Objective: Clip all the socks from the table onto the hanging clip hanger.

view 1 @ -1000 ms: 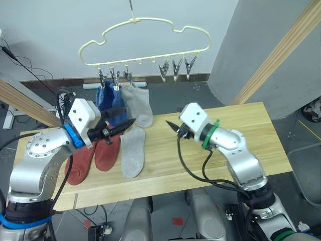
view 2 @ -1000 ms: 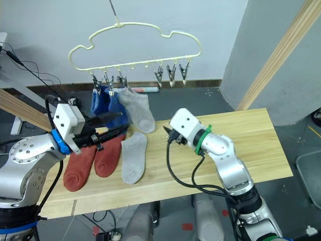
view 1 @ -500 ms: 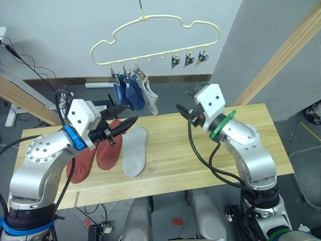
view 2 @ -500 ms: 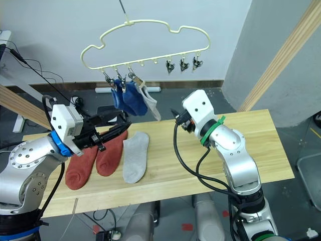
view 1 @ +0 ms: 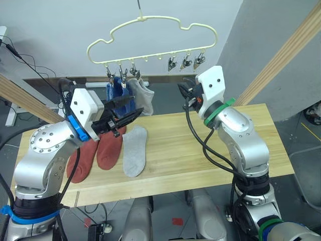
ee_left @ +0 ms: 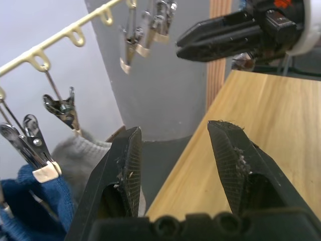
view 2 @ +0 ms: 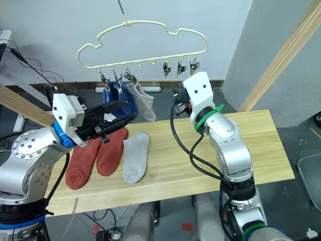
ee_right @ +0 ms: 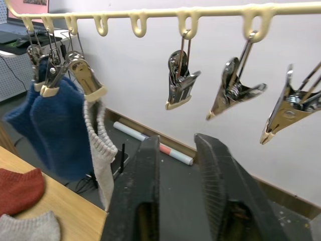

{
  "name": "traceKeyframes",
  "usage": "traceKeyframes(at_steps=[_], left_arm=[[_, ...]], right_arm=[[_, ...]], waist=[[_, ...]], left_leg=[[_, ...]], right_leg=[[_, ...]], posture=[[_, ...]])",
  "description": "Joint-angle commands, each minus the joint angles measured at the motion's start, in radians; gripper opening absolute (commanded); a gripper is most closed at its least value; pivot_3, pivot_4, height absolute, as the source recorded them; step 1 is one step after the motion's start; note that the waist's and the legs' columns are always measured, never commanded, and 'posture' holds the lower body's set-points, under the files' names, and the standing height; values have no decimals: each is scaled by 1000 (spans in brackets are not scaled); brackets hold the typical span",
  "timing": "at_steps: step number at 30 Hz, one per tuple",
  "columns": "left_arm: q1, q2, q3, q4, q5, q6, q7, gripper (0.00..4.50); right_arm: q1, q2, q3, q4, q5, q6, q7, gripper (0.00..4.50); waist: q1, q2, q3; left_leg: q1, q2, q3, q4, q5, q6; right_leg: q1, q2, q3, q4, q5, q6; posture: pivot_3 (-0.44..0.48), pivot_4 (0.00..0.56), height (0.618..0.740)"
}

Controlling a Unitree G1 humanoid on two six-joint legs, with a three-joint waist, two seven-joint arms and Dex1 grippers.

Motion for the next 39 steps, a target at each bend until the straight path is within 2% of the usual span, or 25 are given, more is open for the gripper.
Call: traceKeyframes(at_steps=[1,9,13,39], left_arm=[[-13,-3,14,-3,-19,-2,7,2363],[-40,-9,17,21,-11,-13,9,2363],[-44,-12,11,29,-5,-18,8,2363],[-32,-16,-9,32,14,-29,15,2363]], right_arm=[[-19,6,-4,-31,17,-4,-16,1298],[-34,15,-10,-46,47,4,-31,1298],[-40,8,-2,-38,47,0,-43,2219],[-212,70,23,212,41,-86,-90,2219]], waist=[[0,0,0],[0,0,0],[0,0,0],[-1,0,0]], left_leg=[[0,0,0,0,0,0],[0,0,0,0,0,0],[0,0,0,0,0,0],[0,0,0,0,0,0]], right_leg=[[0,0,0,0,0,0],[0,0,0,0,0,0],[0,0,0,0,0,0],[0,0,0,0,0,0]], posture=[[-106,366,740],[-111,366,740],[-111,367,740],[-106,361,740]])
